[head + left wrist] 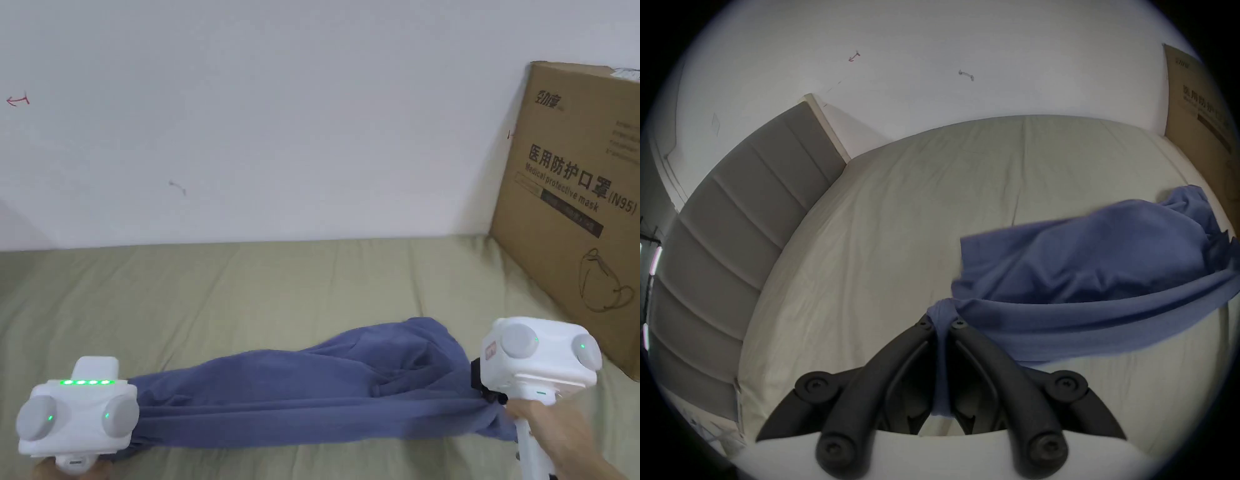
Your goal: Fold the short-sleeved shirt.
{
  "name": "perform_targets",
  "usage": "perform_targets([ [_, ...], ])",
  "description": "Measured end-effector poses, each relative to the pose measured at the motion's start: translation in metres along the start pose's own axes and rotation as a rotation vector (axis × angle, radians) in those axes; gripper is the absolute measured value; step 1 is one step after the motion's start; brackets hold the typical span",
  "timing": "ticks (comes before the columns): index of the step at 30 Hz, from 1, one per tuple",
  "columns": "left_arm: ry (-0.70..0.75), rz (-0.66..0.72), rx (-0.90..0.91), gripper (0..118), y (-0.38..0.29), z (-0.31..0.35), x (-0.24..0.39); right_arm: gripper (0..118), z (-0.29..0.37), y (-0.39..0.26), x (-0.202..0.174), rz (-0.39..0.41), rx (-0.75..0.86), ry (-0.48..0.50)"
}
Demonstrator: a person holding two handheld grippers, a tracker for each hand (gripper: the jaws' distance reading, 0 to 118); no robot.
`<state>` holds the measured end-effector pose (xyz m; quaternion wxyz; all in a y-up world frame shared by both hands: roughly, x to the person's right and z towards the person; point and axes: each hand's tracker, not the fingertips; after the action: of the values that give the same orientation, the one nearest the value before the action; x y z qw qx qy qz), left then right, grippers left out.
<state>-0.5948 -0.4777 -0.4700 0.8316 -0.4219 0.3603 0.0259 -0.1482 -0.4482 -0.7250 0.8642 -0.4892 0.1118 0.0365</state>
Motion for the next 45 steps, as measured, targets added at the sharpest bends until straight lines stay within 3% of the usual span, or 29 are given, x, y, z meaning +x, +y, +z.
perform_targets([
  [16, -0.036, -0.043, -0.035, 2, -0.229, 0.172, -0.075, 4, 0.150, -0.268, 0.083, 0.016, -0.050, 0.084],
  [20, -0.042, -0.025, -0.046, 2, -0.274, 0.202, -0.096, 5, 0.183, -0.320, 0.094, 0.030, -0.065, 0.092],
  [28, -0.036, -0.036, -0.057, 4, -0.324, 0.237, -0.107, 4, 0.214, -0.377, 0.112, -0.021, -0.064, 0.107],
  [29, -0.039, -0.034, -0.061, 13, -0.326, 0.237, -0.105, 4, 0.211, -0.381, 0.113, -0.025, -0.062, 0.103],
  [31, -0.015, -0.026, -0.078, 50, -0.325, 0.238, -0.102, 5, 0.210, -0.384, 0.112, -0.056, -0.062, 0.101],
  [32, -0.019, -0.024, -0.083, 78, -0.324, 0.238, -0.103, 11, 0.210, -0.383, 0.111, -0.059, -0.060, 0.103],
  [33, -0.027, -0.018, -0.084, 91, -0.323, 0.240, -0.104, 24, 0.211, -0.381, 0.107, -0.058, -0.057, 0.090],
  [34, -0.034, -0.011, -0.082, 97, -0.321, 0.244, -0.105, 46, 0.212, -0.380, 0.103, -0.030, -0.047, 0.027],
  [35, -0.035, -0.011, -0.080, 99, -0.319, 0.247, -0.105, 78, 0.214, -0.377, 0.100, 0.009, -0.029, 0.000],
  [37, -0.039, -0.017, -0.082, 99, -0.314, 0.255, -0.105, 83, 0.224, -0.374, 0.092, 0.060, 0.016, -0.002],
  [40, -0.072, 0.015, -0.087, 98, -0.305, 0.267, -0.109, 83, 0.239, -0.365, 0.079, 0.070, 0.058, 0.042],
  [42, -0.116, 0.054, -0.077, 86, -0.302, 0.276, -0.111, 70, 0.246, -0.363, 0.069, 0.060, 0.089, 0.088],
  [43, -0.131, 0.053, -0.066, 66, -0.301, 0.281, -0.112, 50, 0.248, -0.362, 0.064, 0.064, 0.092, 0.104],
  [44, -0.142, 0.044, -0.054, 25, -0.302, 0.286, -0.112, 14, 0.248, -0.363, 0.059, 0.072, 0.094, 0.119],
  [45, -0.134, 0.035, -0.052, 0, -0.304, 0.290, -0.111, 2, 0.247, -0.364, 0.054, 0.079, 0.091, 0.125],
])
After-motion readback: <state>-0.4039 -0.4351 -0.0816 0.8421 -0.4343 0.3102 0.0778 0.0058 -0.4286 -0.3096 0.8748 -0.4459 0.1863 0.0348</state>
